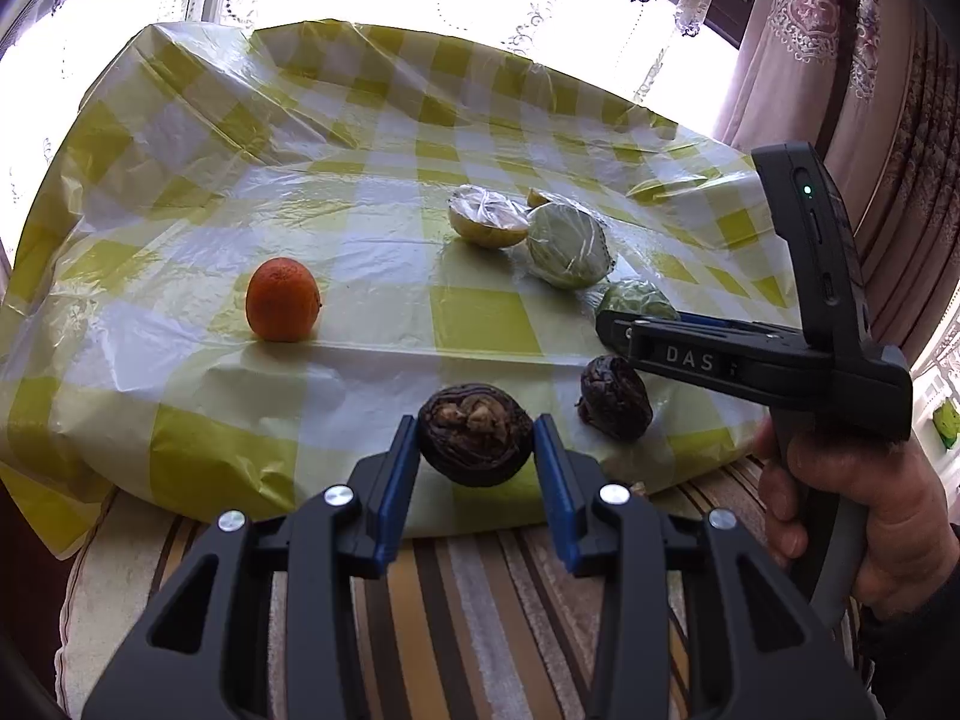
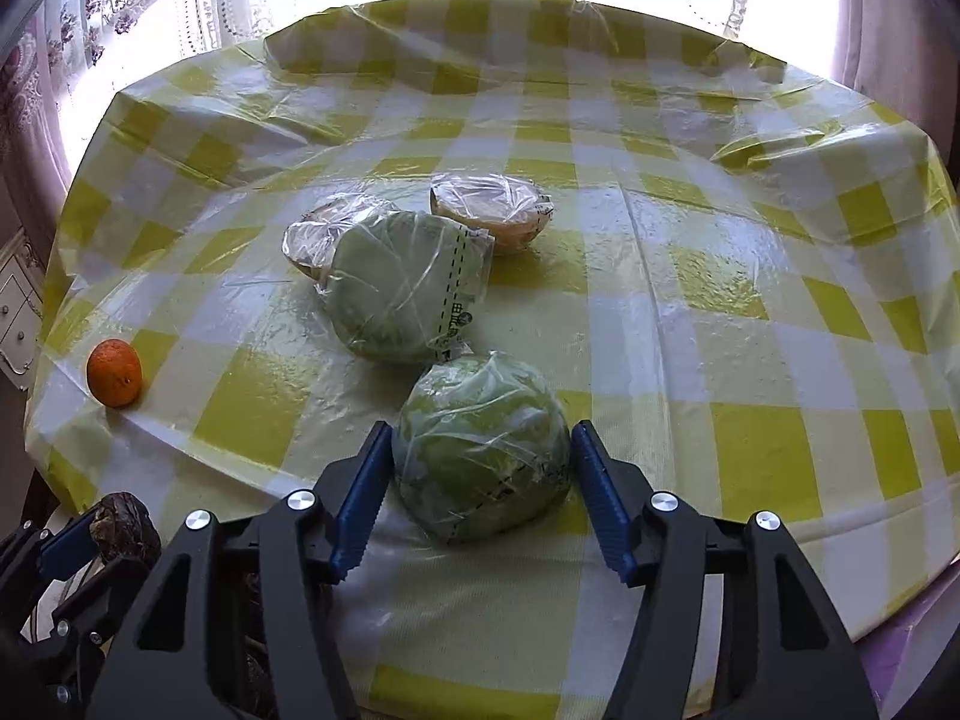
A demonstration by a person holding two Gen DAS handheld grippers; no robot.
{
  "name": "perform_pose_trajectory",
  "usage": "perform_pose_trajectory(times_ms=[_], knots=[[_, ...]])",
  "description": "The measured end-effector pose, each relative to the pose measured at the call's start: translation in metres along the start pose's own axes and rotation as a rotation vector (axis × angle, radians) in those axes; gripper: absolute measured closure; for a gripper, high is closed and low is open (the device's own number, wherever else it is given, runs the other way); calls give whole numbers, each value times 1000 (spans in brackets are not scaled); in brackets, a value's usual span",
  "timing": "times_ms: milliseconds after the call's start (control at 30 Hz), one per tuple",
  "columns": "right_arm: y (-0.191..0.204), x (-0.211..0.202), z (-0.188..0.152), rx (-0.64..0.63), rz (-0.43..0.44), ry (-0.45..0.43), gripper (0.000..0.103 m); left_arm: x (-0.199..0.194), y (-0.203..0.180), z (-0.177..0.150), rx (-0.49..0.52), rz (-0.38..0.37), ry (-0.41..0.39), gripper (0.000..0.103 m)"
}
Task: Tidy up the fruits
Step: 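Close the right tool on the plastic-wrapped green cabbage and lift it, then carry the dark fruit and the cabbage over the white box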
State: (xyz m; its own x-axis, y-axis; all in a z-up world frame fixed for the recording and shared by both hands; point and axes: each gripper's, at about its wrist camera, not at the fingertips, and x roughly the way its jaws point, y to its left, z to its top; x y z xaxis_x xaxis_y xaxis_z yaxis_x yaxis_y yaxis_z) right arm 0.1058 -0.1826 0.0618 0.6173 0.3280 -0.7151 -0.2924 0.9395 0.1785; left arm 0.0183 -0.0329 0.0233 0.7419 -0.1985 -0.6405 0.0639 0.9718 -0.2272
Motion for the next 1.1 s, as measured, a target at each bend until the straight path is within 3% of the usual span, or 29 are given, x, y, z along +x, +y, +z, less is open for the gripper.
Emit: perform_pose_trajectory(times_ms=[1100], knots=[[-42, -78, -62, 131, 109, -71, 44, -18, -23, 0, 81, 68, -50, 64]])
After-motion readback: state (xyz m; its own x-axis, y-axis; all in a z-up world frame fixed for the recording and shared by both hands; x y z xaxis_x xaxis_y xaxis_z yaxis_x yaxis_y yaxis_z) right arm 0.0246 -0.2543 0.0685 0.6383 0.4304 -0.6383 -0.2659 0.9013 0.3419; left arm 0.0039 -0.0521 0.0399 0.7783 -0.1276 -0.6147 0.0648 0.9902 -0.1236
